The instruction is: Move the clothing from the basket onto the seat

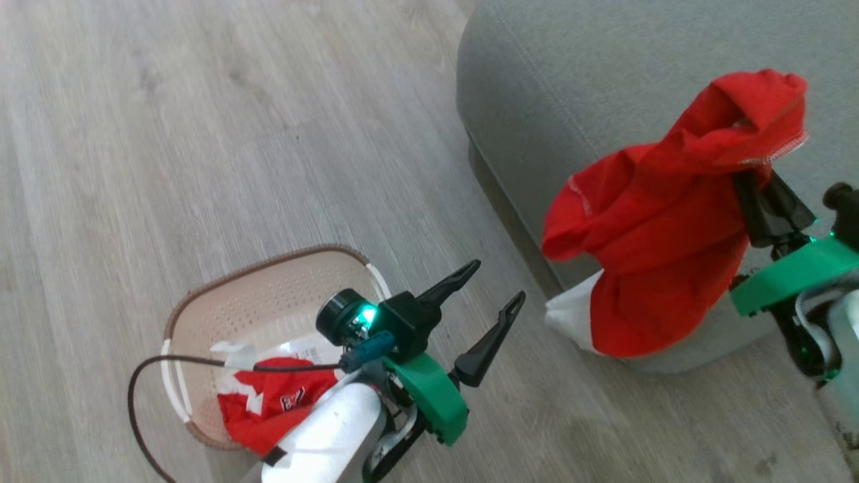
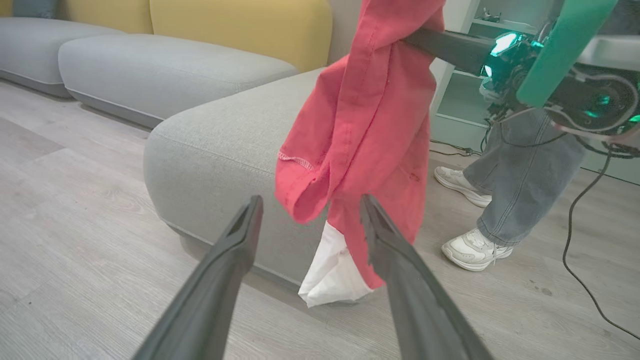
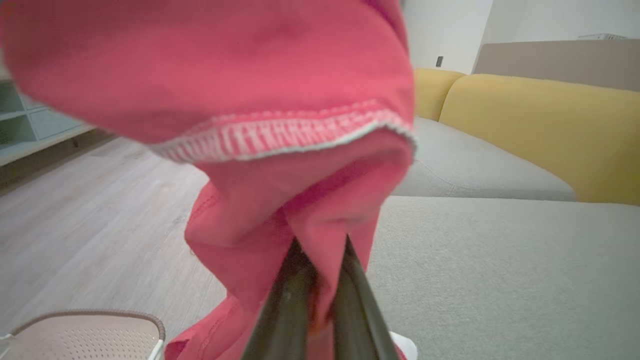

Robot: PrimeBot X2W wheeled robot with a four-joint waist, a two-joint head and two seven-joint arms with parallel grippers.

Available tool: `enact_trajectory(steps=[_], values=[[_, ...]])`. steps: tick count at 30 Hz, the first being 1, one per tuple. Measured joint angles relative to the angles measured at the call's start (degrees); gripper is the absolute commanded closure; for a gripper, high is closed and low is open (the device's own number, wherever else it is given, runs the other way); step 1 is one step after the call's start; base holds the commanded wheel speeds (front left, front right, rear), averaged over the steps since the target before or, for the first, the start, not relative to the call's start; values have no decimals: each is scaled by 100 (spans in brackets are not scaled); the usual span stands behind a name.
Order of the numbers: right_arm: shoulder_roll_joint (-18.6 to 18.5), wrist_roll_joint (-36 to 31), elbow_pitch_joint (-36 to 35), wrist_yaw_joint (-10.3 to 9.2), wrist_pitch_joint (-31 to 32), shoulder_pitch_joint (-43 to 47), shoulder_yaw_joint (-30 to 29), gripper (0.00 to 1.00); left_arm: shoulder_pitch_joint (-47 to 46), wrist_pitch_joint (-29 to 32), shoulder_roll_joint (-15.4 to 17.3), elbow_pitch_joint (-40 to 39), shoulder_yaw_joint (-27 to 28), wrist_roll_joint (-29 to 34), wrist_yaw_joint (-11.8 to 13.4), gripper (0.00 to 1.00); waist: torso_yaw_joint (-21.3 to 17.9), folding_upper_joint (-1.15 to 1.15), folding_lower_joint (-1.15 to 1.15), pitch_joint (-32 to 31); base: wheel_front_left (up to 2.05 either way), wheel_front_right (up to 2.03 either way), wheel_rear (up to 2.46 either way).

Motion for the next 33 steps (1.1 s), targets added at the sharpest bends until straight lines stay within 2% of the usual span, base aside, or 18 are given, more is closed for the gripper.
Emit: enact_trajectory(steps=[6, 9, 13, 17, 20, 24, 29, 33], values=[[240, 189, 249, 1, 1, -321, -102, 100, -250, 0, 8, 32, 1, 77, 21, 0, 118, 0, 0, 369, 0, 0, 0], [283, 222, 657, 1, 8, -1096, -291, 100, -556, 2, 42, 11, 33, 145, 22, 0, 217, 0, 0, 689, 0, 0, 0], [287, 219, 1249, 0, 34, -2539, -898, 100, -966, 80, 199, -138, 92, 282, 22, 0, 366, 0, 1, 1260, 0, 0, 0], [15, 13, 1770, 1, 172, -3863, -1490, 100, -1298, 146, 356, -300, 155, 372, 27, 0, 574, 0, 2, 1903, 0, 0, 0], [-525, -285, 2257, 0, 491, -5065, -2398, 100, -1562, 194, 497, -524, 302, 480, 124, 0, 798, 0, 2, 2544, 0, 0, 0], [-999, -871, 2518, 1, 918, -6084, -2886, 100, -1884, 263, 558, -777, 332, 595, 178, 0, 1030, 0, 2, 3195, 0, 0, 0], [-1093, -1269, 2884, 1, 1061, -6380, -3511, 100, -2062, 370, 664, -1024, 369, 730, 258, 0, 1250, 0, 3, 4014, 0, 0, 0], [-903, -1499, 3398, 1, 812, -6054, -3963, 100, -2067, 421, 769, -1070, 377, 756, 321, 0, 1344, -1, 2, 4569, 0, 0, 0]])
